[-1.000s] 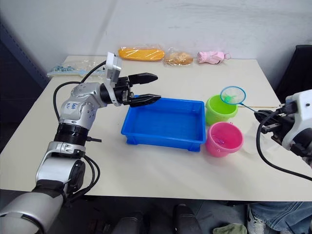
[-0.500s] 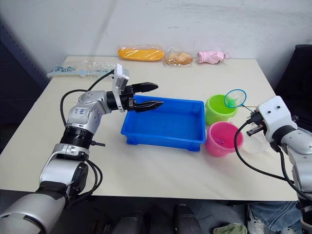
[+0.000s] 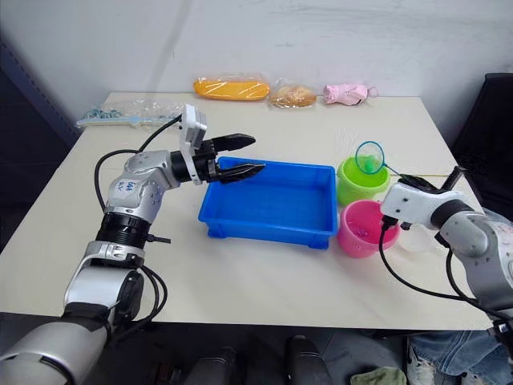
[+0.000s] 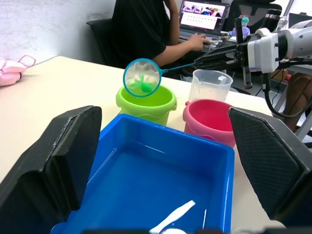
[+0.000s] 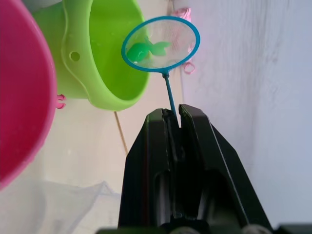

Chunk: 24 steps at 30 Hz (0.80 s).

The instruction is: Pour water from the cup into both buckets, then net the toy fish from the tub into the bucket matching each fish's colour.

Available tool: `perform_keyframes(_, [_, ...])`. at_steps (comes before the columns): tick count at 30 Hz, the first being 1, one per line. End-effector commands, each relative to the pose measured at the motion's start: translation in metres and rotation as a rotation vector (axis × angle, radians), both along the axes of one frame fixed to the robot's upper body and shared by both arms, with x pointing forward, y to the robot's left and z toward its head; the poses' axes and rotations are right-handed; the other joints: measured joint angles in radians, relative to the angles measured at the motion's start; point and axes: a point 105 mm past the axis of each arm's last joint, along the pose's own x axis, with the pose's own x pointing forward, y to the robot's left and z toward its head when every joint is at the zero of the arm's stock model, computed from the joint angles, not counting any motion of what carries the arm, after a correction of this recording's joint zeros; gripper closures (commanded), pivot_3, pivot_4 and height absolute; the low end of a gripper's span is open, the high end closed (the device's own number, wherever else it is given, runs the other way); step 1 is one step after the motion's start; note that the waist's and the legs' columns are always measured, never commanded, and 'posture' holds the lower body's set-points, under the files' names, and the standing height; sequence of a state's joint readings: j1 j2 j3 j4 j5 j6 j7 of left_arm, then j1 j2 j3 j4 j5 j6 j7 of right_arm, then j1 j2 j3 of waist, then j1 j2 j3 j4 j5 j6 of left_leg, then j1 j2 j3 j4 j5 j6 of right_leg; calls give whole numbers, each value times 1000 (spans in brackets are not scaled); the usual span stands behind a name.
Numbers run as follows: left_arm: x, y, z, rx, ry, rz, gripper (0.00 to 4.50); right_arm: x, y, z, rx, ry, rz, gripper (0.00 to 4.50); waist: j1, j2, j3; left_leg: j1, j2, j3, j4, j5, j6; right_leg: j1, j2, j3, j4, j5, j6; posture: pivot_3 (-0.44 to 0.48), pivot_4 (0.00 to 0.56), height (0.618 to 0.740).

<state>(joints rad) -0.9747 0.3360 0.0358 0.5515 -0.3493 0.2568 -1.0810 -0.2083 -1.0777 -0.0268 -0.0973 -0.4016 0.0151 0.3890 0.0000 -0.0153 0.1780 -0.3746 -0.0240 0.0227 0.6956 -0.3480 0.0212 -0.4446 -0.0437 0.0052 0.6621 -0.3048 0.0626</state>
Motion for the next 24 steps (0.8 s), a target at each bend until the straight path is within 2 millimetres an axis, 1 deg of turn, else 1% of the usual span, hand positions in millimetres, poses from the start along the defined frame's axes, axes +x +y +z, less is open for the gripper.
perform_keyframes(1, [-6,7,25,-50,-112,5,17,-4,6,11,-134,-53,36,4500,0,0,0,0,0,0,0,0,0,0,0,0,0,0,0,0,150,740])
perform_keyframes(5, [-6,8,26,-54,-123,7,17,-7,4,3,-242,-60,50,4500,1,0,0,0,0,0,0,0,0,0,0,0,0,0,0,0,150,740])
perform_keyframes(7, [-6,9,26,-54,-125,8,17,-8,3,3,-278,-72,53,4500,1,0,0,0,0,0,1,0,0,0,0,0,0,0,0,0,150,740])
perform_keyframes(8, [-6,9,26,-54,-126,8,17,-8,4,6,-300,-104,67,4500,1,0,0,0,0,0,1,0,0,0,0,0,0,0,0,0,150,740])
perform_keyframes(9, [-6,8,26,-55,-128,7,17,-7,4,7,-294,-111,69,4500,1,0,0,0,0,0,1,0,0,0,0,0,1,0,0,0,150,740])
perform_keyframes(10, [-6,8,26,-57,-130,6,17,-6,5,8,-332,-127,81,4500,1,0,0,0,0,0,1,0,0,0,0,0,1,0,0,0,150,740])
perform_keyframes(12, [-6,6,25,-60,-131,2,17,-3,4,5,-352,-115,84,4500,-2,0,0,0,0,1,1,0,0,0,0,0,1,0,0,0,150,740])
perform_keyframes(16, [-6,3,23,-58,-133,-9,17,-2,10,8,-461,-149,133,4500,-1,0,0,0,0,1,1,0,0,0,1,0,1,0,0,0,150,740])
perform_keyframes(18, [-6,2,23,-59,-133,-11,17,0,8,4,-447,-119,125,4500,-2,0,0,0,0,1,1,0,0,0,1,1,1,0,0,0,150,740])
perform_keyframes(21, [-6,0,21,-61,-132,-18,17,4,7,-5,-484,-88,125,4500,-1,0,0,1,0,1,1,0,-1,0,1,1,1,0,0,0,150,740])
perform_keyframes(24, [-6,-3,21,-74,-133,-22,17,7,3,-1,-506,-96,99,4500,-1,0,0,1,0,2,1,0,0,0,1,1,1,0,0,0,150,740])
